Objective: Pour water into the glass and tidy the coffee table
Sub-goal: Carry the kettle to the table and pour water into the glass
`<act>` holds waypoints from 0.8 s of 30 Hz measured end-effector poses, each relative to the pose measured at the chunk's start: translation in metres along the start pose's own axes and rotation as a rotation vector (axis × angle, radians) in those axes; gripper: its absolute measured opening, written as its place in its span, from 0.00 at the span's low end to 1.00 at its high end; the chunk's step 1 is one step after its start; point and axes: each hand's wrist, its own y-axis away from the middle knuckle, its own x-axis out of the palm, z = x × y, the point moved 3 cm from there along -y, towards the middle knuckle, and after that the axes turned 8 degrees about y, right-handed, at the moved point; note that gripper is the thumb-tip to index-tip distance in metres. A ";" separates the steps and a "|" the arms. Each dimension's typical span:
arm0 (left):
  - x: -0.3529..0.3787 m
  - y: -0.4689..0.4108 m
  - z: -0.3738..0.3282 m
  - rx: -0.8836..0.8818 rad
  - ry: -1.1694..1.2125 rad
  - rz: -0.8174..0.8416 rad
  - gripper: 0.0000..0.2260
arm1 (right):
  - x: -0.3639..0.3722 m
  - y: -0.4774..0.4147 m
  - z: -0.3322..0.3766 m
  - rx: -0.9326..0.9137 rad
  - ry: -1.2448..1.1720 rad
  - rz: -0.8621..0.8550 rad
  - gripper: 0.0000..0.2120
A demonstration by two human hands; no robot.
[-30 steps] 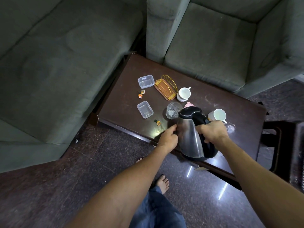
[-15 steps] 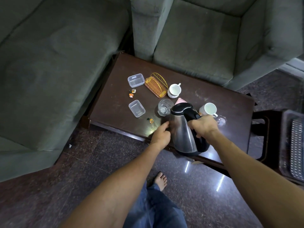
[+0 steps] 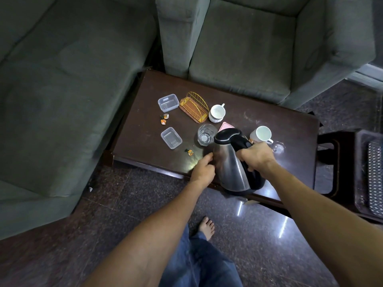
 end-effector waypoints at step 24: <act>0.002 0.001 0.003 -0.042 0.010 -0.034 0.30 | -0.003 0.002 0.002 -0.012 0.019 -0.009 0.06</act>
